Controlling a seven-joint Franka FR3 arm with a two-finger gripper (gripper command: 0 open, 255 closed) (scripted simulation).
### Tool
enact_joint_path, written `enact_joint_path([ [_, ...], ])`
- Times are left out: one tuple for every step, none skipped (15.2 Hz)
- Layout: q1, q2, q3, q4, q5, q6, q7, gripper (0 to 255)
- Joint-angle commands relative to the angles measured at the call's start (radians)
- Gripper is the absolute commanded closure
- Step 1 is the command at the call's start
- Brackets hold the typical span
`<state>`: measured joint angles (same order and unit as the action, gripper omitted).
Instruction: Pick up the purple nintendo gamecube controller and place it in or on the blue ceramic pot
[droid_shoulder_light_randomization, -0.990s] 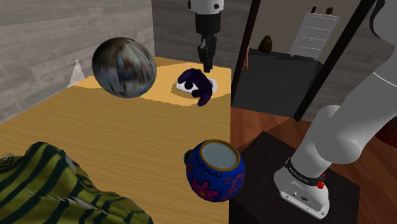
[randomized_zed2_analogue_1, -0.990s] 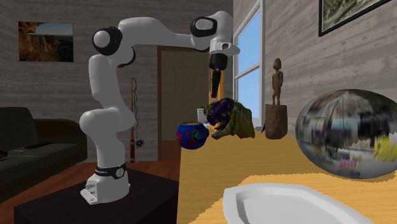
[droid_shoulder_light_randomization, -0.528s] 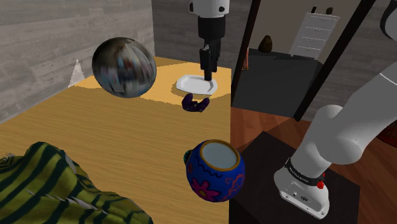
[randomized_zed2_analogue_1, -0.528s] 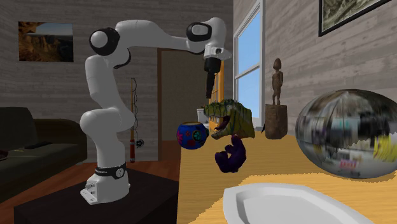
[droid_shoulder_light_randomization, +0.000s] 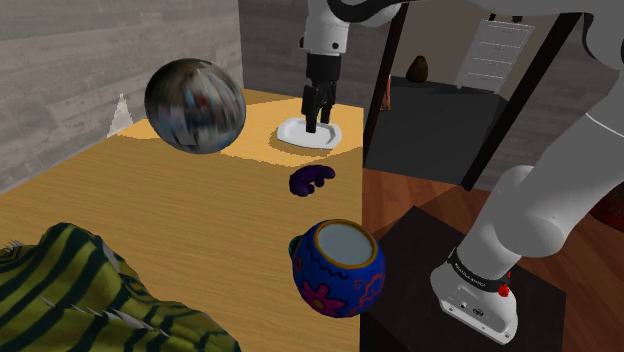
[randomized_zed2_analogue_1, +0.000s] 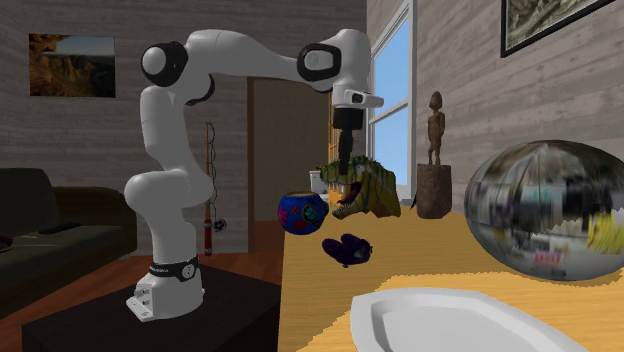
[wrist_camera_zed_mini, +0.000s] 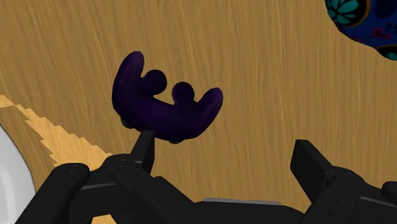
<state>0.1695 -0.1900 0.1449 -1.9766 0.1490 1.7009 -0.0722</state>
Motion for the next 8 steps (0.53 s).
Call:
enact_joint_path([
  [-0.017, 0.036, -0.030, -0.021, 0.043, 0.059, -0.043, 0],
  [-0.025, 0.055, -0.044, -0.028, 0.065, 0.084, -0.064, 0],
  [-0.033, 0.076, -0.056, -0.033, 0.088, 0.107, -0.086, 0],
  [-0.042, 0.098, -0.068, -0.036, 0.112, 0.129, -0.108, 0],
  [-0.049, 0.122, -0.080, -0.038, 0.137, 0.150, -0.131, 0],
  [-0.057, 0.147, -0.090, -0.039, 0.163, 0.170, -0.154, 0],
  [-0.065, 0.173, -0.100, -0.038, 0.190, 0.189, -0.178, 0],
  [-0.073, 0.200, -0.109, -0.035, 0.218, 0.206, -0.203, 0],
])
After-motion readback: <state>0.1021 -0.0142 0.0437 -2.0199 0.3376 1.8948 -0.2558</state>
